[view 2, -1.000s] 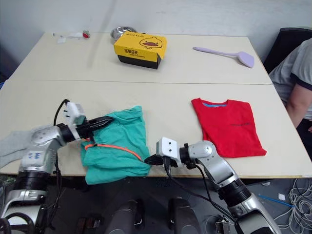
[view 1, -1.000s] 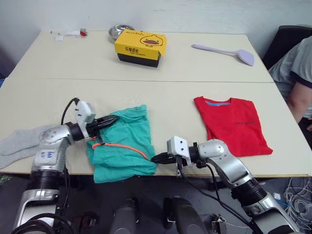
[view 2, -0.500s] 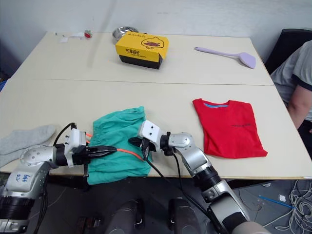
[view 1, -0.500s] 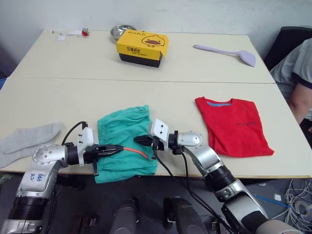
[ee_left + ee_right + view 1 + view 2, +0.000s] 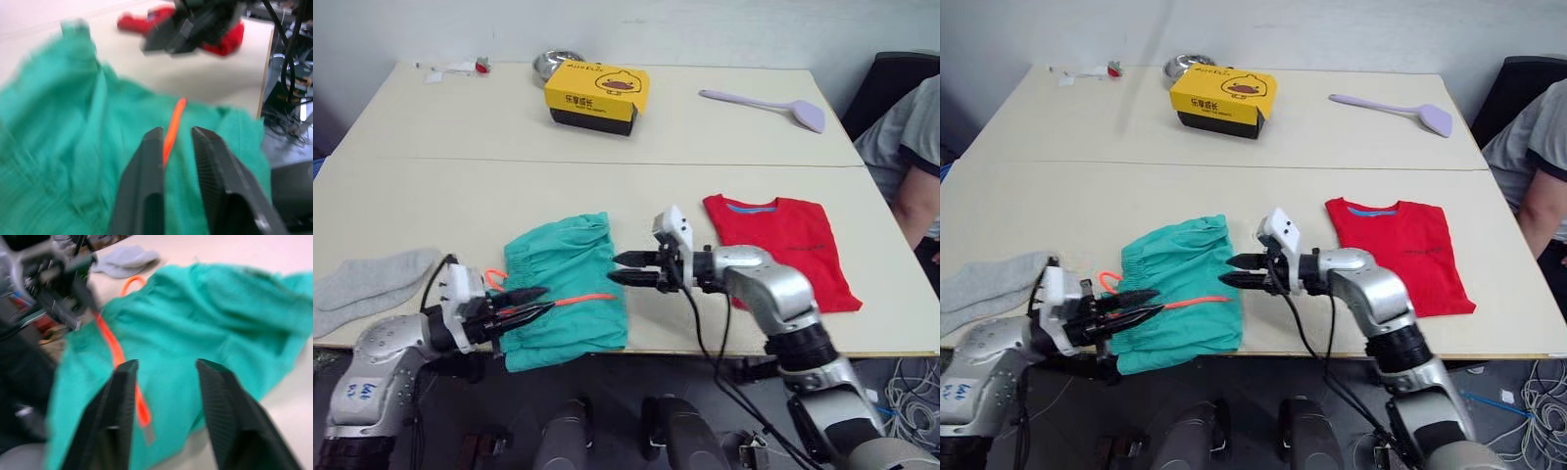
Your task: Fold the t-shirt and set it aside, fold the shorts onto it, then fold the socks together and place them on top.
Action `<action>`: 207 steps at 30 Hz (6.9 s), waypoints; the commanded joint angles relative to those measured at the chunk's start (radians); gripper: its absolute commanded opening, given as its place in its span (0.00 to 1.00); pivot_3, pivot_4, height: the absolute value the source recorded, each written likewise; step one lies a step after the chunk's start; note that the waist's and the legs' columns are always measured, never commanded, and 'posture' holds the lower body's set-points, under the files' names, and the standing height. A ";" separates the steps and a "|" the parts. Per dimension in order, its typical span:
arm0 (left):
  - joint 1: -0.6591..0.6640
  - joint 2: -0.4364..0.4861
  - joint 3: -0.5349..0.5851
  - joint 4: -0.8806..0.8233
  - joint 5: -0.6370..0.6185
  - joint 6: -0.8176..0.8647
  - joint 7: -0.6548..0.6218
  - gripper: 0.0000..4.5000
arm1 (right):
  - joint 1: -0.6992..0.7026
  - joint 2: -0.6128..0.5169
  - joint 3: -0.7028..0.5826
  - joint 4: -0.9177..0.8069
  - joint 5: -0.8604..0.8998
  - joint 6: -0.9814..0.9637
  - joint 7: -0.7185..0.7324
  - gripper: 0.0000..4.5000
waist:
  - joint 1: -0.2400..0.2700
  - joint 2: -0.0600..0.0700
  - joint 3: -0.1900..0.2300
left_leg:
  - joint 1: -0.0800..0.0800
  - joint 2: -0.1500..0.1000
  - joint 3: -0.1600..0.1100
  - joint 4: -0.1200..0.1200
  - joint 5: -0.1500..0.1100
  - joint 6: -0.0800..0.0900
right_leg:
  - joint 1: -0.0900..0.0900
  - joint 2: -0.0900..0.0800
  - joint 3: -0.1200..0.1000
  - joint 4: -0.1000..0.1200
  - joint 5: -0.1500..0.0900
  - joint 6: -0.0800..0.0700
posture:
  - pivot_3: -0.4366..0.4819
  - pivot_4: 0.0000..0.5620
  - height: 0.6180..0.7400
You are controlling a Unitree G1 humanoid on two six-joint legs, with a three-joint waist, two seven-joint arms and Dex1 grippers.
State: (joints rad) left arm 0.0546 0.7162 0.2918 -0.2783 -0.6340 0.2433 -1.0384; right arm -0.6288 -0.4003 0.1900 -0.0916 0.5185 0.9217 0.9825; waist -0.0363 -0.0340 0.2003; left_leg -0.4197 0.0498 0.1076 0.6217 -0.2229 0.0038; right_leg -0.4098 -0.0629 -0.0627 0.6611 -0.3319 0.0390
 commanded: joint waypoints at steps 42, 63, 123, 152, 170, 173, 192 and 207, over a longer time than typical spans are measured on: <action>0.044 -0.045 0.078 0.029 -0.073 -0.031 -0.121 1.00 | -0.333 0.079 -0.426 0.238 0.413 0.693 -0.531 0.01 | -0.039 0.001 -0.001 | -0.002 0.000 0.002 -0.009 0.002 -0.002 | -0.004 0.001 0.000 -0.002 -0.002 -0.003 | 0.48 0.27 1.00; -0.121 -0.075 -0.043 0.169 -0.023 -0.070 -0.178 1.00 | -0.286 -0.707 -0.193 0.349 0.375 0.497 -0.183 0.01 | -0.010 0.003 0.000 | -0.002 0.000 0.006 -0.008 0.001 0.001 | -0.004 0.003 0.003 -0.008 0.000 0.000 | 0.48 0.27 1.00; 0.499 -0.277 0.703 0.146 -0.123 0.010 0.424 1.00 | 0.653 -0.131 -0.344 -0.322 0.117 -0.938 0.249 1.00 | 0.011 -0.004 -0.004 | 0.015 0.002 0.008 -0.009 -0.013 -0.003 | 0.016 0.001 0.008 -0.019 -0.012 -0.016 | 0.48 0.27 1.00; -0.239 0.397 -0.008 1.138 0.507 -0.227 0.034 0.79 | 0.569 -0.164 -0.329 -0.361 0.172 -0.829 0.144 1.00 | 0.010 0.006 -0.011 | 0.017 0.002 0.013 -0.021 -0.006 -0.011 | 0.002 0.001 0.005 -0.004 -0.008 -0.009 | 0.48 0.27 1.00; -0.400 0.180 -0.137 0.467 0.332 0.110 -0.066 0.01 | 0.588 -0.225 -0.371 -0.351 0.154 -0.812 0.124 1.00 | 0.031 0.002 -0.013 | 0.013 0.005 0.012 -0.010 -0.001 -0.005 | 0.005 0.001 0.001 -0.002 -0.004 -0.009 | 0.48 0.27 1.00; -0.423 0.098 -0.213 0.285 0.293 0.251 -0.023 0.01 | 0.600 -0.252 -0.388 -0.357 0.164 -0.799 0.123 1.00 | 0.032 0.002 -0.013 | 0.013 0.005 0.012 -0.010 -0.001 -0.004 | 0.007 0.001 0.001 -0.002 -0.004 -0.009 | 0.48 0.27 1.00; -0.552 -0.421 -0.489 0.246 0.437 0.335 0.353 0.22 | 0.657 -0.270 -0.394 -0.429 0.157 -0.740 0.054 1.00 | 0.034 0.002 -0.012 | 0.015 0.005 0.011 -0.006 -0.001 -0.005 | 0.012 0.006 0.002 -0.002 -0.004 -0.001 | 0.48 0.27 1.00; -0.652 -0.143 -0.232 0.450 0.248 0.250 0.057 0.99 | 0.514 -0.252 -0.306 -0.386 0.302 -0.266 -0.307 1.00 | 0.032 0.002 -0.012 | 0.017 0.005 0.010 -0.006 0.000 -0.005 | 0.013 0.005 0.002 -0.002 -0.004 -0.002 | 0.48 0.27 1.00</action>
State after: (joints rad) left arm -0.5622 0.5422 0.0271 0.0885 -0.3979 0.5215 -0.9632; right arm -0.0743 -0.6674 -0.1517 -0.4734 0.7997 0.5372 0.7842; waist -0.0046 -0.0323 0.1880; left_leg -0.4028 0.0552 0.1179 0.6162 -0.2234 -0.0016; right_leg -0.3967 -0.0581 -0.0607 0.6590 -0.3355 0.0373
